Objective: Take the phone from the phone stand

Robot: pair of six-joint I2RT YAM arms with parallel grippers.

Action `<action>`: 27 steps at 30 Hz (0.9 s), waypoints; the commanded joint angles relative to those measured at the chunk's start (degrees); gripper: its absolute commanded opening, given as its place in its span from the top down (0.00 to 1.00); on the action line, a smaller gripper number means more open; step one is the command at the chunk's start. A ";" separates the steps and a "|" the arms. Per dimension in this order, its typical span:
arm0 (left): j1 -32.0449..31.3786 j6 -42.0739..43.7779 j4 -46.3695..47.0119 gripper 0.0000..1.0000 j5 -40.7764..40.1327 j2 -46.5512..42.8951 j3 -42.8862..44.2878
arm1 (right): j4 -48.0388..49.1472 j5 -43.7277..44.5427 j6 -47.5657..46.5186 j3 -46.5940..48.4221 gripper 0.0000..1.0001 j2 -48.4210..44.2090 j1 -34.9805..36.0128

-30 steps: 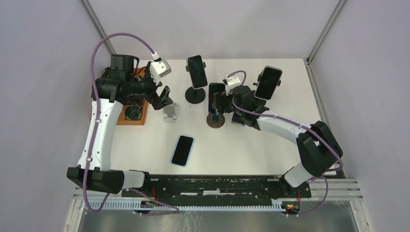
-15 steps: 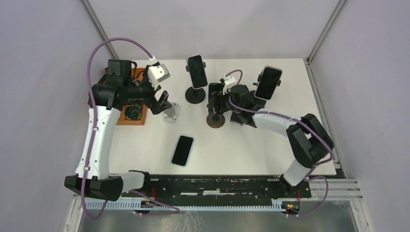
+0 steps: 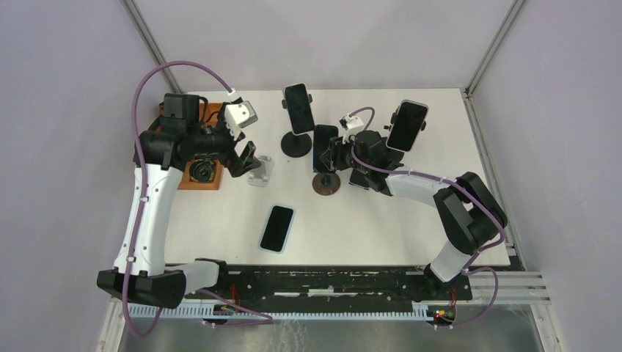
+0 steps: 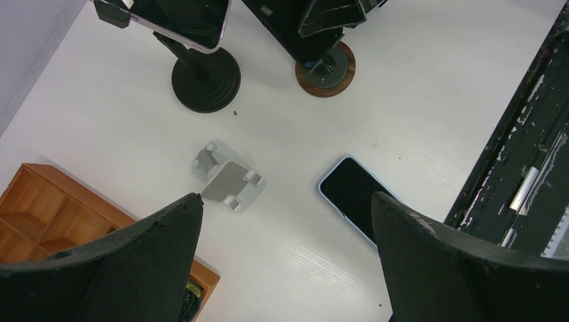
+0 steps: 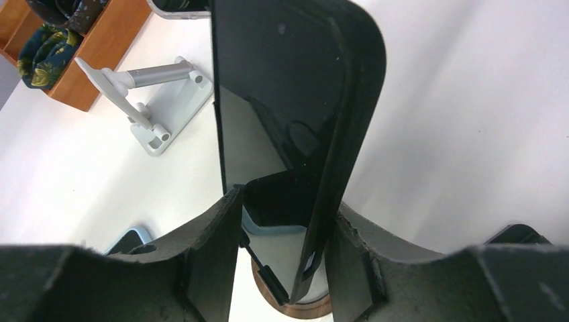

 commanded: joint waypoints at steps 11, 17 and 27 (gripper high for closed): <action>0.04 3.04 -0.82 0.00 3.38 -2.09 -1.24 | 7.01 -3.66 3.69 -1.60 0.49 1.56 -0.63; 0.08 5.18 -3.07 0.00 4.31 -1.98 -2.72 | 11.36 -5.89 5.84 -6.03 0.80 -2.43 -0.58; 0.08 7.89 -4.55 0.00 9.23 -2.98 -7.17 | 20.95 -11.16 9.80 -14.03 1.00 -7.56 -0.36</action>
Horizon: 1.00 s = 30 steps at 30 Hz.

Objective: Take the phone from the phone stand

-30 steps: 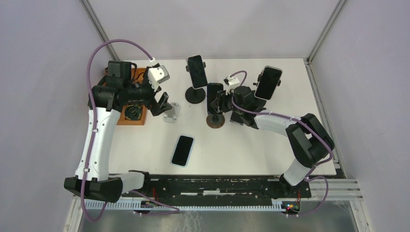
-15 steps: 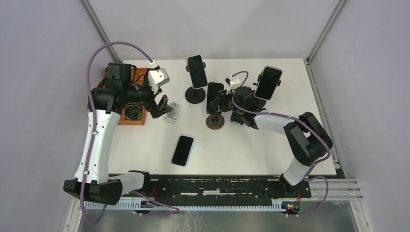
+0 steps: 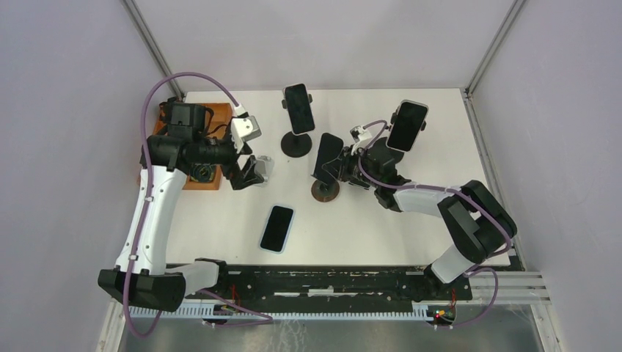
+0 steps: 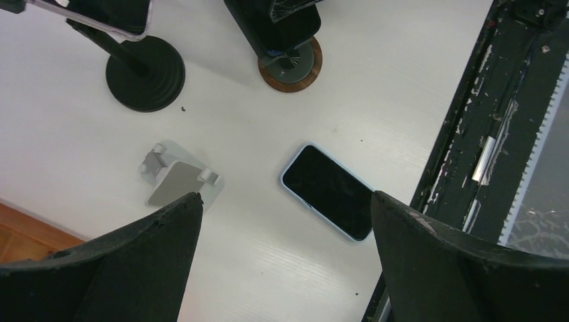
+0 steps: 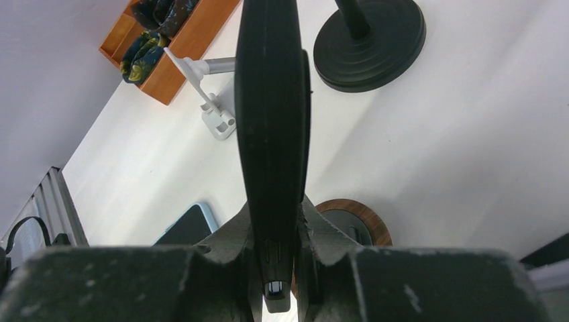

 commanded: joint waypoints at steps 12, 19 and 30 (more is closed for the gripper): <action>0.07 9.65 0.95 0.00 14.79 -8.97 -14.91 | 24.25 -9.84 16.97 -7.33 1.00 -16.53 4.25; 0.08 3.77 10.36 0.00 20.18 -14.25 -22.35 | 37.08 -10.05 28.91 -5.42 1.00 -17.51 8.18; -0.09 -1.50 14.04 0.01 25.50 -14.61 -20.84 | 41.30 -9.14 33.07 1.19 1.00 -14.01 14.56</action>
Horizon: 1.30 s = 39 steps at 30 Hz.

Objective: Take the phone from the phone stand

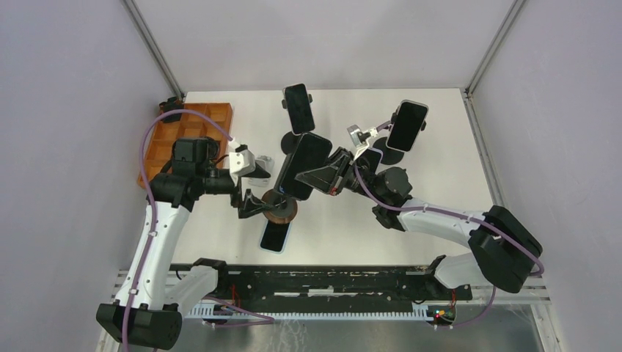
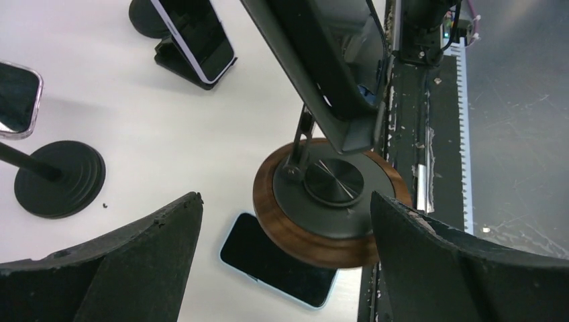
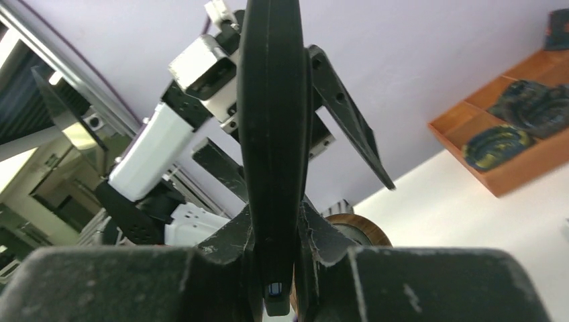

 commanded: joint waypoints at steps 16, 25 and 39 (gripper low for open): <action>-1.08 0.03 -2.20 0.25 9.33 1.85 4.65 | 11.80 -0.15 4.30 11.61 1.00 4.80 5.50; -1.15 3.86 -5.61 0.47 9.08 3.16 6.55 | 14.82 -1.21 7.53 13.31 1.00 5.05 6.33; -1.15 6.38 -5.64 0.76 7.43 -0.97 8.95 | 20.62 -0.03 13.64 11.78 1.00 5.96 6.12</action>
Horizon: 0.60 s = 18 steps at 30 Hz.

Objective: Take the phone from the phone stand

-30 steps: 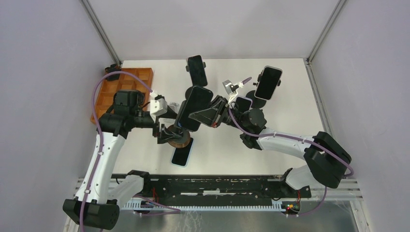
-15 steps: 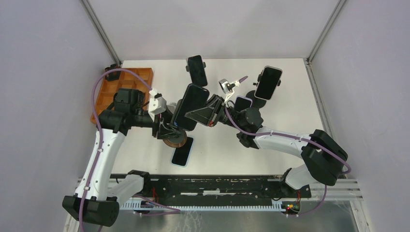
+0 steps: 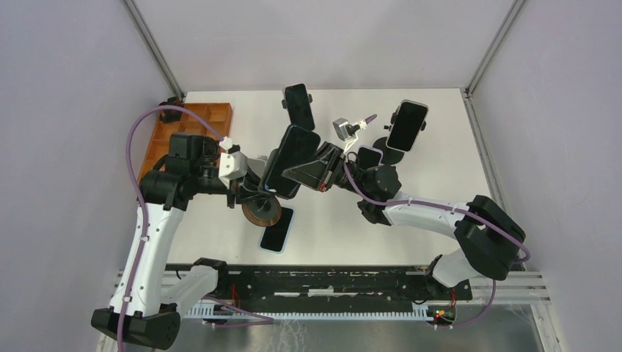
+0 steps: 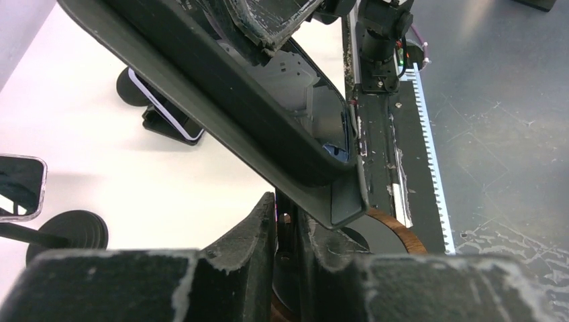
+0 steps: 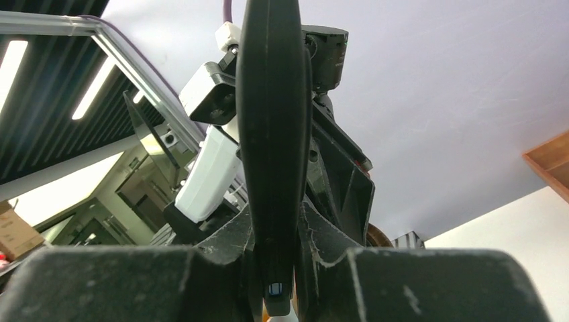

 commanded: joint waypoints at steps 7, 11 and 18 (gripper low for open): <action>0.14 1.40 0.72 0.80 0.00 -5.08 -0.77 | 20.93 -1.38 11.29 5.33 1.00 2.27 0.97; 0.10 0.86 0.77 0.80 0.87 -5.55 -2.15 | 22.69 -2.06 12.49 6.43 1.00 2.77 1.26; 0.14 -0.01 0.67 0.64 3.20 -4.24 -2.81 | 20.56 -1.65 9.82 6.56 1.00 1.60 2.15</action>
